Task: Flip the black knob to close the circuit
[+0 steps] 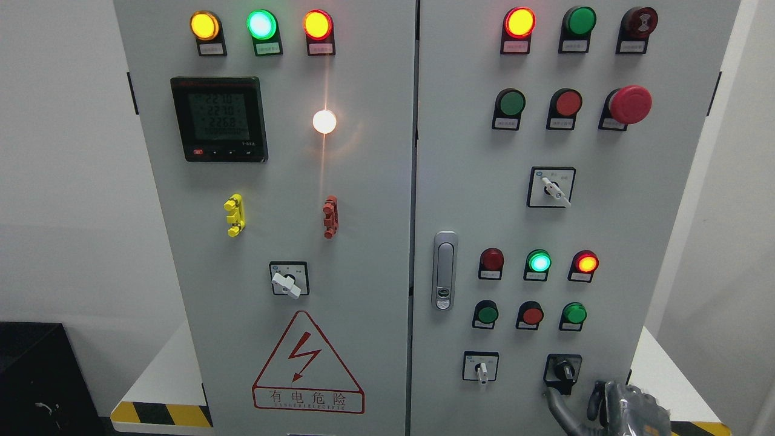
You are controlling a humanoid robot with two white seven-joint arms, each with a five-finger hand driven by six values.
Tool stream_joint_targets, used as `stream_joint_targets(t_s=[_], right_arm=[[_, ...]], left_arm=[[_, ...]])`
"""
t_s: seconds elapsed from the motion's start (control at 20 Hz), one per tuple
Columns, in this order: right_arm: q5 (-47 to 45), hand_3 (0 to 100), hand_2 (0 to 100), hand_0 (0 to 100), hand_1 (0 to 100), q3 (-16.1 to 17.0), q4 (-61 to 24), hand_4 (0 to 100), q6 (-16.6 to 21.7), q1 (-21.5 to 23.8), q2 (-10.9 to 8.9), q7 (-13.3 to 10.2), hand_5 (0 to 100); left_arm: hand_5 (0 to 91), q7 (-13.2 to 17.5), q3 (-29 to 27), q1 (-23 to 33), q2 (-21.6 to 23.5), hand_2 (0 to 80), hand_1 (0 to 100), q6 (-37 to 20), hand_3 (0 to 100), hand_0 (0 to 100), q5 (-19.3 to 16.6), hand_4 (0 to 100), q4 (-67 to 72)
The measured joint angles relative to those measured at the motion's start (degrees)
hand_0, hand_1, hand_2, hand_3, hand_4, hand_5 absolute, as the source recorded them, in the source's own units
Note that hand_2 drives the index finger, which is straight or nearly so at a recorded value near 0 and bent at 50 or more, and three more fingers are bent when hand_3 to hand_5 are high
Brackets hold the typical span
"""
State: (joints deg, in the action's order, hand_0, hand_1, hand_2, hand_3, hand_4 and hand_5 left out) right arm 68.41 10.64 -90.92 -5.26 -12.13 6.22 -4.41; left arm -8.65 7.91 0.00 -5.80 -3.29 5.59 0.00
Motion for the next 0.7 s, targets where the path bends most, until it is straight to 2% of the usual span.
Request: stream_joint_targets(t_s=[0.35, 0.7], right_arm=[[-0.6, 99, 82, 0, 9, 0.1, -1.2, 88, 0.9, 1.5, 0.04, -0.3, 96], [-9.3, 92, 69, 0, 12, 0.1, -3.8, 82, 1.5, 4.8, 0.10, -1.2, 85]], left_arm=[[0.0, 0.0, 0.0, 0.0, 0.0, 0.0, 56, 0.0, 0, 12, 0.0, 0, 0.0], [0.0, 0.0, 0.0, 0.0, 0.0, 0.0, 56, 0.0, 0, 12, 0.0, 0, 0.0]])
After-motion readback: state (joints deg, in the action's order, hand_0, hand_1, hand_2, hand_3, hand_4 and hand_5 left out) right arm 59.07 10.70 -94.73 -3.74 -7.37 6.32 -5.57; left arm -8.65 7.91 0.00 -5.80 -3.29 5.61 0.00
